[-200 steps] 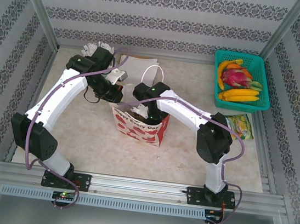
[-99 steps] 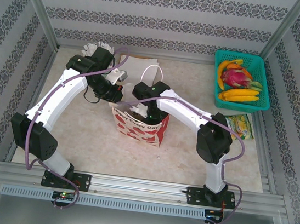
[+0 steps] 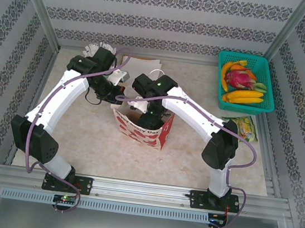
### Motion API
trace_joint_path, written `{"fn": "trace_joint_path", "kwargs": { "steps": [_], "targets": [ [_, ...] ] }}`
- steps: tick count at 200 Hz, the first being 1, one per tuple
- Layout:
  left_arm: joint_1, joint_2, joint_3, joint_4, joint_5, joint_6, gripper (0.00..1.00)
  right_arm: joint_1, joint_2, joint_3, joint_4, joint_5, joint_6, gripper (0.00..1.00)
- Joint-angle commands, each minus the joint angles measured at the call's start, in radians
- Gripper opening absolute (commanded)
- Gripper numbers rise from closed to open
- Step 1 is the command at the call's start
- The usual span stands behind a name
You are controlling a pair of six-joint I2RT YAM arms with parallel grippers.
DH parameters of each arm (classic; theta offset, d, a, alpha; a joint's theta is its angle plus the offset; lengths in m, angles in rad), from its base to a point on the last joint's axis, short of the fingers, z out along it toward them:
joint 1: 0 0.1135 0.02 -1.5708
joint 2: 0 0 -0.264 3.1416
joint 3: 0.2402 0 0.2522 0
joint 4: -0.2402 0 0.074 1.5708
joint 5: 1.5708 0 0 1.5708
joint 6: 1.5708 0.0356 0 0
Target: Pack the takeout coffee
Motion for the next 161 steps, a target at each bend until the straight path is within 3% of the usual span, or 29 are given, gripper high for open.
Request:
{"fn": "trace_joint_path", "kwargs": {
  "steps": [1, 97, 161],
  "targets": [
    [0.01, -0.025, 0.028, -0.029, 0.0, -0.019, 0.01, 0.009, -0.027, 0.037, -0.07, 0.006, 0.02, 0.98],
    [0.01, -0.035, 0.026, -0.027, -0.012, -0.036, 0.01, 0.016, -0.051, 0.119, -0.126, 0.014, 0.008, 0.98],
    [0.011, -0.035, 0.03, -0.025, -0.022, -0.048, 0.01, 0.016, -0.192, 0.122, -0.003, -0.023, 0.03, 0.98]
  ]
}}
